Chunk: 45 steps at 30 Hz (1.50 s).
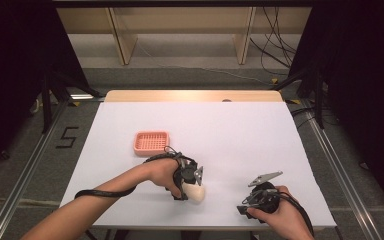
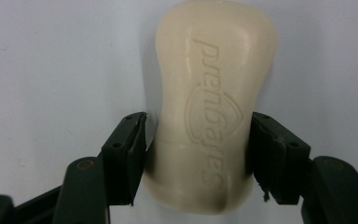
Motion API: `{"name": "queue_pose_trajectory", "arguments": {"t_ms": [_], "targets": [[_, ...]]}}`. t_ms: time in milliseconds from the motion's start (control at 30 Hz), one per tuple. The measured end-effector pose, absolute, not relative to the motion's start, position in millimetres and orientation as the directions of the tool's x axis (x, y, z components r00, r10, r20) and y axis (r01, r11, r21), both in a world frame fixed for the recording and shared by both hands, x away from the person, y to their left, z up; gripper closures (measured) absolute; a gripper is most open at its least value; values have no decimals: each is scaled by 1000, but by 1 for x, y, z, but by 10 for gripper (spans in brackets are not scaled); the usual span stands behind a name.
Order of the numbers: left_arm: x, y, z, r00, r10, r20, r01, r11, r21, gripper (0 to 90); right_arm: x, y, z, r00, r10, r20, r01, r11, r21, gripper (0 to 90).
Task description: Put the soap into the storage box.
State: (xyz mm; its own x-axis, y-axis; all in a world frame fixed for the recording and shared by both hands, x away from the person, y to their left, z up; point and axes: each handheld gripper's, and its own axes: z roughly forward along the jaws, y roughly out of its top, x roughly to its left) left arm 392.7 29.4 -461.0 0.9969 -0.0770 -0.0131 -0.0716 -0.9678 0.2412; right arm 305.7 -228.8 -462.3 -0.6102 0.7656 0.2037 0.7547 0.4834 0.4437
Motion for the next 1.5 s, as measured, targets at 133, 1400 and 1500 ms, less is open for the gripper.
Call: {"name": "queue_pose_trajectory", "arguments": {"t_ms": [133, 1400, 1500], "targets": [[394, 27, -462, 998, -69, -12, -64, -971, 229, 400, 305, -228, -462, -598, 774, 210, 766, 473, 435, 491], [386, 27, -460, 999, -45, -18, -39, -967, 252, 454, 307, -229, -465, -620, 760, 193, 747, 497, 442, 486], [386, 29, -458, 999, -39, -13, -34, -962, 270, 458, 308, -229, -466, -626, 756, 192, 742, 501, 445, 486]]}}
